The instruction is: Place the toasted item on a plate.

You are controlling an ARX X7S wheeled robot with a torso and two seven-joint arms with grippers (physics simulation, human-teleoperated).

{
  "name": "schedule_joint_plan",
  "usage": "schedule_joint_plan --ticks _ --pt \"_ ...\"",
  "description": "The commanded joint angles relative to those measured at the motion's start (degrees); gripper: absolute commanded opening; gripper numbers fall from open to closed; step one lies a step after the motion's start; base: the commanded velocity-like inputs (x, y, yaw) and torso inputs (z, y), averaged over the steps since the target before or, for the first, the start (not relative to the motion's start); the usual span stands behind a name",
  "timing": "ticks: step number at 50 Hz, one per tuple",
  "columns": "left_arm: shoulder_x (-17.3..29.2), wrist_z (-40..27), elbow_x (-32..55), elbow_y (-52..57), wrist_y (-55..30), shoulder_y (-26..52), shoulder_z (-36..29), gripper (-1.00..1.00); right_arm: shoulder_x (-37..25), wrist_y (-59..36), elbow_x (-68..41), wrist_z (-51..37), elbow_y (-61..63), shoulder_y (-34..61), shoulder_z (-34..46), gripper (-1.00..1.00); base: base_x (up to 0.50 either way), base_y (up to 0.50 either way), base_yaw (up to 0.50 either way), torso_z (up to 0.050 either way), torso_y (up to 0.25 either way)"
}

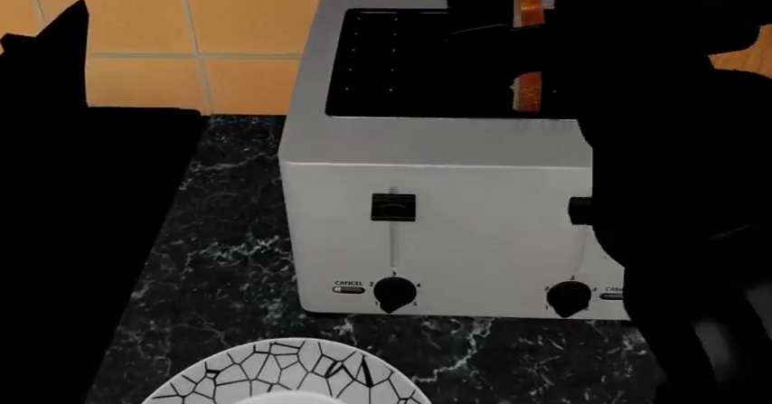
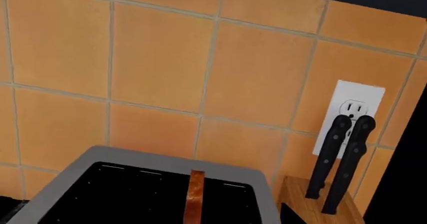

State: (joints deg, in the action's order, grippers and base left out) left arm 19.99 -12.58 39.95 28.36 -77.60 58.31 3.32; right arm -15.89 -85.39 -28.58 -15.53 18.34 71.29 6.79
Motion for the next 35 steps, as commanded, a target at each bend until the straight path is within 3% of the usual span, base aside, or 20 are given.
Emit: schedule_joint_plan --ticks 1,15,35 --pt "0.34 -0.47 1.03 0.75 -0.75 -0.11 0.99 1.0 0.55 -3.24 -4.86 -2.59 -12.19 9.31 0.69 1.0 0.0 0.0 0.0 0.0 0.0" --pt "-0.05 -0.77 0.99 0.17 0.59 -1.04 0.07 1.0 2.33 -0.85 -4.39 -1.3 -26.2 16.78 5.3 1.0 0.0 0.0 0.0 0.0 0.0" --pt "0.95 -0.24 0.48 -0.99 3.22 -2.63 -0.82 1.0 4.63 6.72 -2.45 1.37 -41.36 17.82 8.63 1.0 0.0 0.0 0.0 0.0 0.0"
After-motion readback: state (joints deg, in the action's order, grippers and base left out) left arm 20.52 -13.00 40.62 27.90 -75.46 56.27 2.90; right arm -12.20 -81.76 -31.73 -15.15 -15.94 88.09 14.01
